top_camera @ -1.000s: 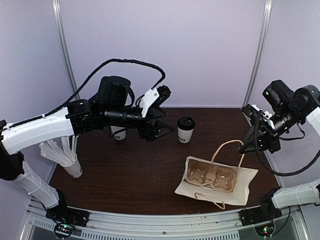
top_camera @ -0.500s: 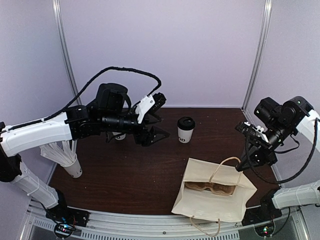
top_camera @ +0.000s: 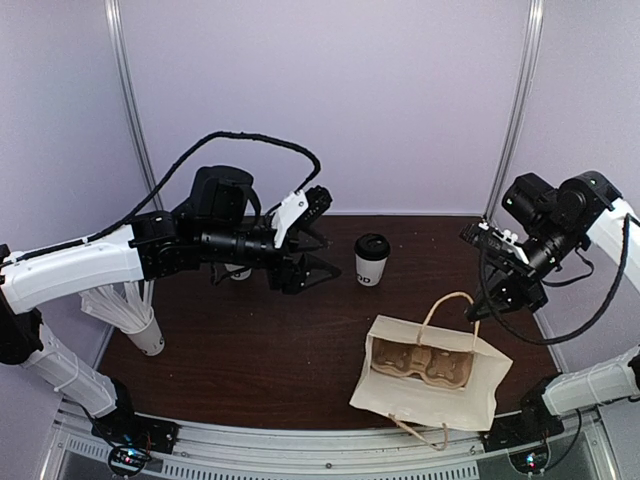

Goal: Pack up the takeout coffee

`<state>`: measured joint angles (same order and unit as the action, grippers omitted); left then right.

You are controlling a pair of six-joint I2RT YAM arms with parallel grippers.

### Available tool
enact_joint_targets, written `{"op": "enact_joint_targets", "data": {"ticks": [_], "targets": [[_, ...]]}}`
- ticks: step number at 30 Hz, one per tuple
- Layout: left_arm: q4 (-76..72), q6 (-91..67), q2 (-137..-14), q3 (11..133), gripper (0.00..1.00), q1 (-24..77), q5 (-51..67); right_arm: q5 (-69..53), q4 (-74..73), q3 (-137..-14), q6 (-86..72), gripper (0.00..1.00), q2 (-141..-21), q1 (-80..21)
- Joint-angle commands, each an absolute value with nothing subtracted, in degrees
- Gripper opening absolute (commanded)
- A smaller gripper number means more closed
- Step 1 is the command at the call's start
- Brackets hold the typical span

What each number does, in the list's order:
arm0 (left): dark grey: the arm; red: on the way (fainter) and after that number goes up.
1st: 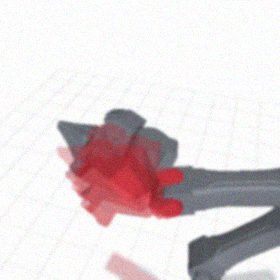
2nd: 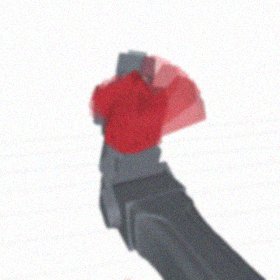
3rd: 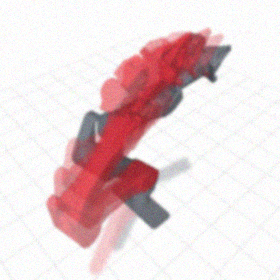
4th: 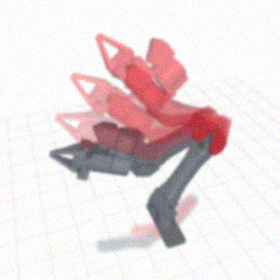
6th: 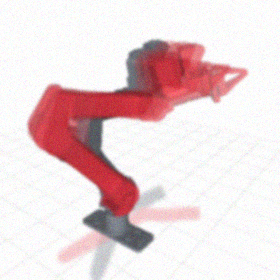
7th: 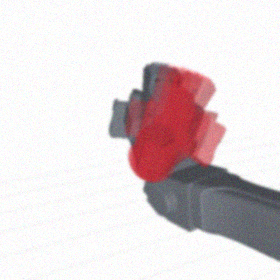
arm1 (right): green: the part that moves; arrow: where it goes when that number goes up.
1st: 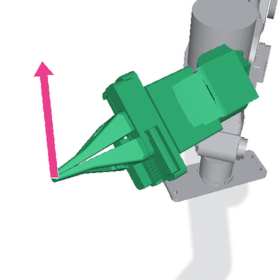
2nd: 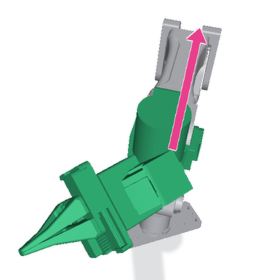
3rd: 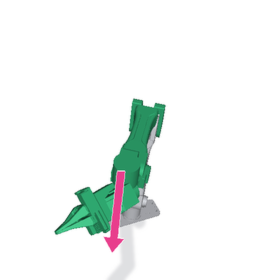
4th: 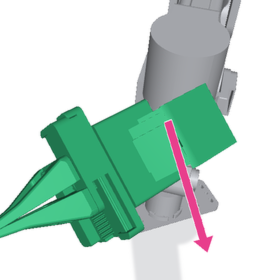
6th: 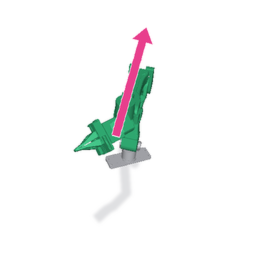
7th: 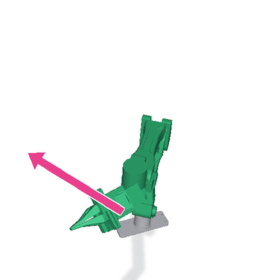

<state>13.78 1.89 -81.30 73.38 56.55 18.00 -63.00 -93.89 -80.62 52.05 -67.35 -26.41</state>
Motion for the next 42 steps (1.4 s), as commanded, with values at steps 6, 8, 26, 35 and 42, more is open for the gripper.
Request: {"op": "enact_joint_targets", "data": {"ticks": [6,8,26,35,42], "targets": [[17.89,3.9,-77.26,76.27,0.63,60.28,37.05,-58.6,-92.35,-88.94,51.57,0.0,-76.27,-23.23],[18.2,4.29,-77.84,76.4,0.66,62.0,38.63,-59.14,-94.02,-90.77,52.72,0.0,-78.71,-22.38],[10.76,1.68,-98.74,91.13,0.53,68.37,42.8,-56.39,-89.03,-93.19,47.09,0.0,-78.87,-20.83],[10.89,1.27,-103.22,96.37,0.33,69.4,47.26,-56.3,-83.93,-93.45,42.8,0.0,-79.4,-20.81],[11.91,0.63,-104.08,97.73,0.15,69.5,46.48,-55.89,-80.95,-93.43,40.32,0.0,-79.45,-20.77]]}}
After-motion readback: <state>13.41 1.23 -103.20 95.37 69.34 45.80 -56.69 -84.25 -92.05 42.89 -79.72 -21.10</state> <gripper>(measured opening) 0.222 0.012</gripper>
